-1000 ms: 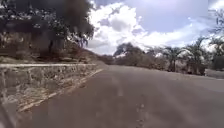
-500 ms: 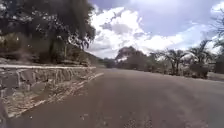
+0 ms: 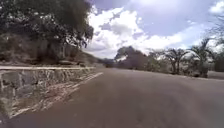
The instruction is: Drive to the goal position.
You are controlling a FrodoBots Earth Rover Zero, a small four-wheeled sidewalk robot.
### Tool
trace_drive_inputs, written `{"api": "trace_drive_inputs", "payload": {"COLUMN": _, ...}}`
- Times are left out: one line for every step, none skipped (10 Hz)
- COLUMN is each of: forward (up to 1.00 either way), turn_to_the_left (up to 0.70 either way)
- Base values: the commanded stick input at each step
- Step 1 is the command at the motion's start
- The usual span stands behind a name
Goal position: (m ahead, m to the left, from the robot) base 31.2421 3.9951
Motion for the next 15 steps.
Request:
{"api": "trace_drive_inputs", "payload": {"forward": 0.70, "turn_to_the_left": 0.00}}
{"api": "trace_drive_inputs", "payload": {"forward": 0.70, "turn_to_the_left": 0.00}}
{"api": "trace_drive_inputs", "payload": {"forward": 0.70, "turn_to_the_left": 0.00}}
{"api": "trace_drive_inputs", "payload": {"forward": 0.70, "turn_to_the_left": 0.00}}
{"api": "trace_drive_inputs", "payload": {"forward": 0.70, "turn_to_the_left": 0.00}}
{"api": "trace_drive_inputs", "payload": {"forward": 0.70, "turn_to_the_left": 0.00}}
{"api": "trace_drive_inputs", "payload": {"forward": 0.70, "turn_to_the_left": 0.00}}
{"api": "trace_drive_inputs", "payload": {"forward": 0.70, "turn_to_the_left": 0.00}}
{"api": "trace_drive_inputs", "payload": {"forward": 0.70, "turn_to_the_left": 0.00}}
{"api": "trace_drive_inputs", "payload": {"forward": 0.70, "turn_to_the_left": 0.00}}
{"api": "trace_drive_inputs", "payload": {"forward": 0.70, "turn_to_the_left": 0.00}}
{"api": "trace_drive_inputs", "payload": {"forward": 0.70, "turn_to_the_left": 0.00}}
{"api": "trace_drive_inputs", "payload": {"forward": 0.70, "turn_to_the_left": 0.00}}
{"api": "trace_drive_inputs", "payload": {"forward": 0.70, "turn_to_the_left": 0.00}}
{"api": "trace_drive_inputs", "payload": {"forward": 0.70, "turn_to_the_left": 0.00}}
